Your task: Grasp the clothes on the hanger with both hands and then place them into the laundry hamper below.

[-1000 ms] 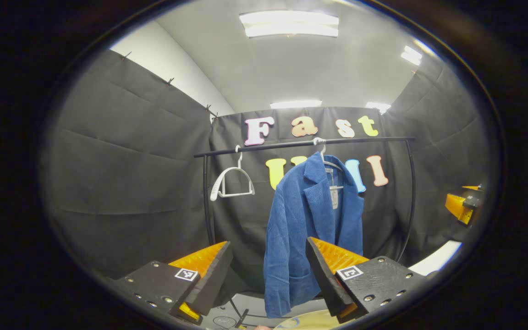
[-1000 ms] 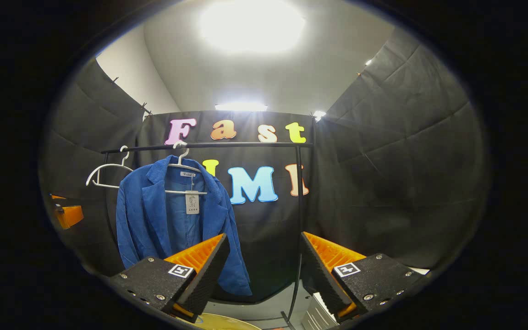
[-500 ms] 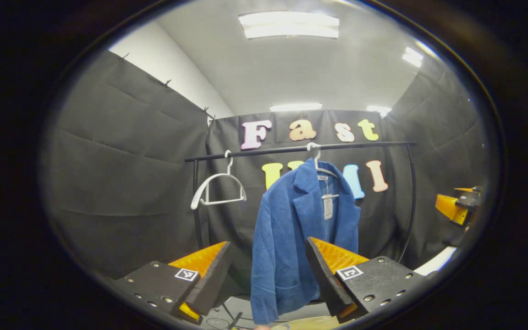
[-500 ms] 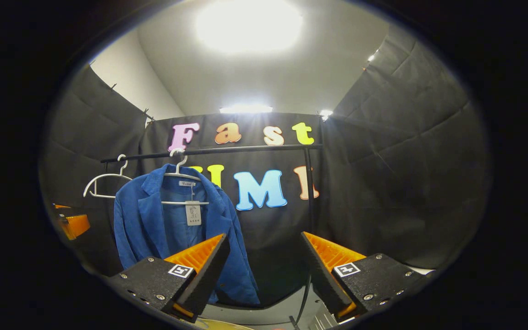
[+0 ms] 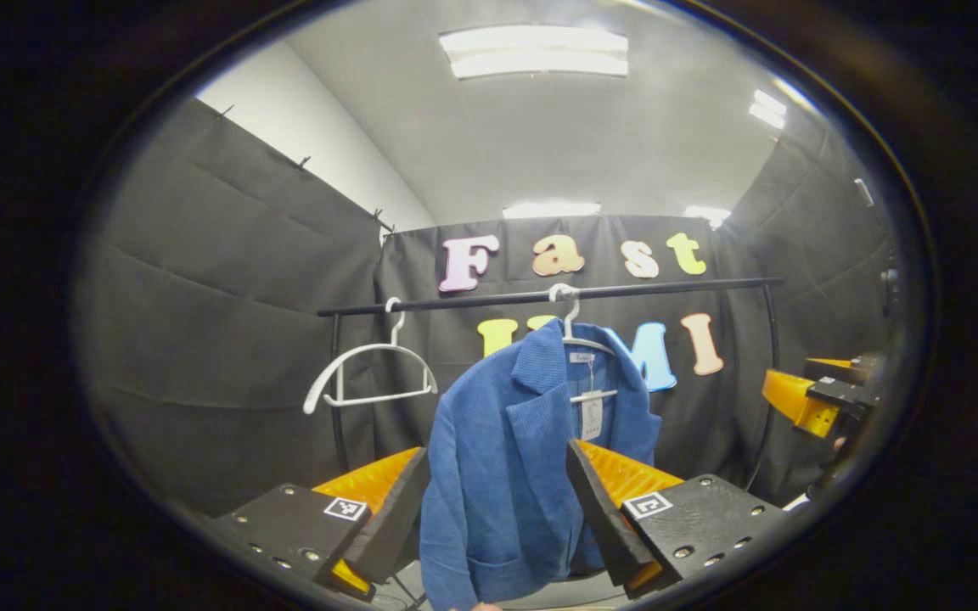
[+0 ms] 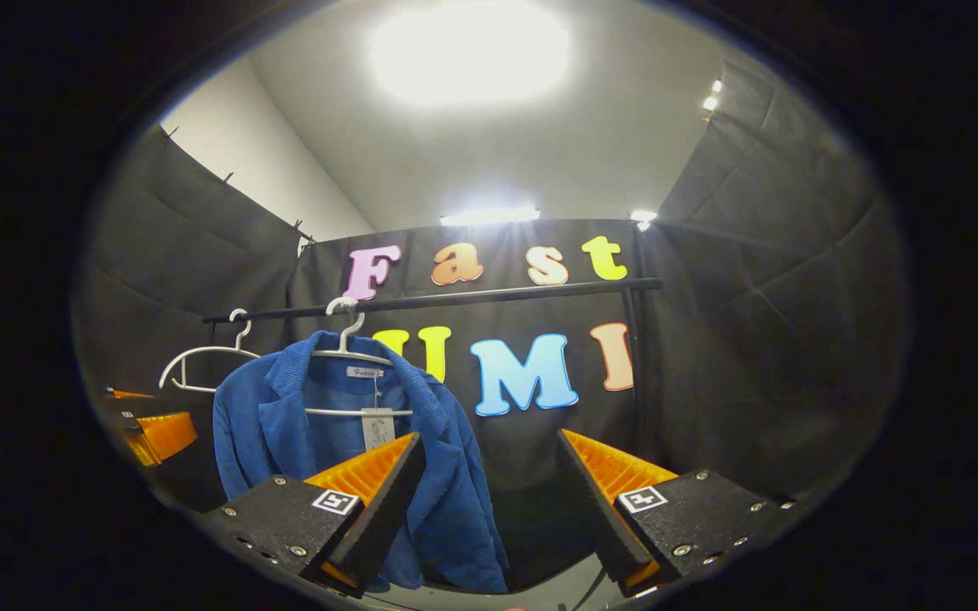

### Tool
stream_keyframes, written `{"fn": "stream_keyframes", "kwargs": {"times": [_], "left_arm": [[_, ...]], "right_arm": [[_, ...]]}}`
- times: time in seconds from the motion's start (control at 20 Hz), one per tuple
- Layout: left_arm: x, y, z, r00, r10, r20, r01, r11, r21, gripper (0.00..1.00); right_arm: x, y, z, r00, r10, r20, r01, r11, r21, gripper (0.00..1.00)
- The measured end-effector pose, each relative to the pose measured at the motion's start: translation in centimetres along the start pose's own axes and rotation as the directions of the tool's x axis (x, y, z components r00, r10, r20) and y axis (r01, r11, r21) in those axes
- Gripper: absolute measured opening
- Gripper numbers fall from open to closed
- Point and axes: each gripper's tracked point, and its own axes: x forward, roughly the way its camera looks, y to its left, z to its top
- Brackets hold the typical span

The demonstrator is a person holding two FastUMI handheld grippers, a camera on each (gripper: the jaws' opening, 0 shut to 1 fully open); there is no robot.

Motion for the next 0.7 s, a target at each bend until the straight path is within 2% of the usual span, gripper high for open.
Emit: {"fn": "stream_keyframes", "kwargs": {"times": [0.05, 0.2, 0.25, 0.3, 0.65, 0.7], "left_arm": [[0.7, -0.6, 0.1, 1.000, 0.003, 0.001, -0.003, 1.000, 0.002, 0.93], [2.6, -2.4, 0.1, 1.000, 0.010, 0.010, -0.011, 1.000, 0.010, 0.93], [3.2, -2.8, 0.1, 1.000, 0.013, 0.011, -0.013, 1.000, 0.011, 0.99], [3.9, -3.3, -0.2, 1.000, 0.014, 0.009, -0.014, 1.000, 0.011, 0.93], [8.9, -5.1, -2.0, 0.999, 0.050, -0.009, -0.050, 0.999, 0.005, 0.93], [9.7, -5.3, -2.5, 0.998, 0.057, -0.013, -0.056, 0.998, 0.003, 0.99]], "right_arm": [[0.9, 0.3, 0.1, 1.000, 0.016, 0.006, -0.016, 1.000, 0.005, 0.95], [3.4, 0.9, 0.1, 0.998, 0.051, 0.024, -0.051, 0.999, 0.011, 0.95], [4.2, 1.2, 0.1, 0.998, 0.062, 0.028, -0.062, 0.998, 0.016, 0.95], [5.1, 1.4, -0.1, 0.997, 0.071, 0.031, -0.072, 0.997, 0.022, 0.95], [10.5, 2.8, -1.9, 0.990, 0.138, 0.020, -0.139, 0.989, 0.051, 0.95], [11.3, 3.1, -2.2, 0.989, 0.148, 0.018, -0.149, 0.987, 0.056, 0.95]]}}
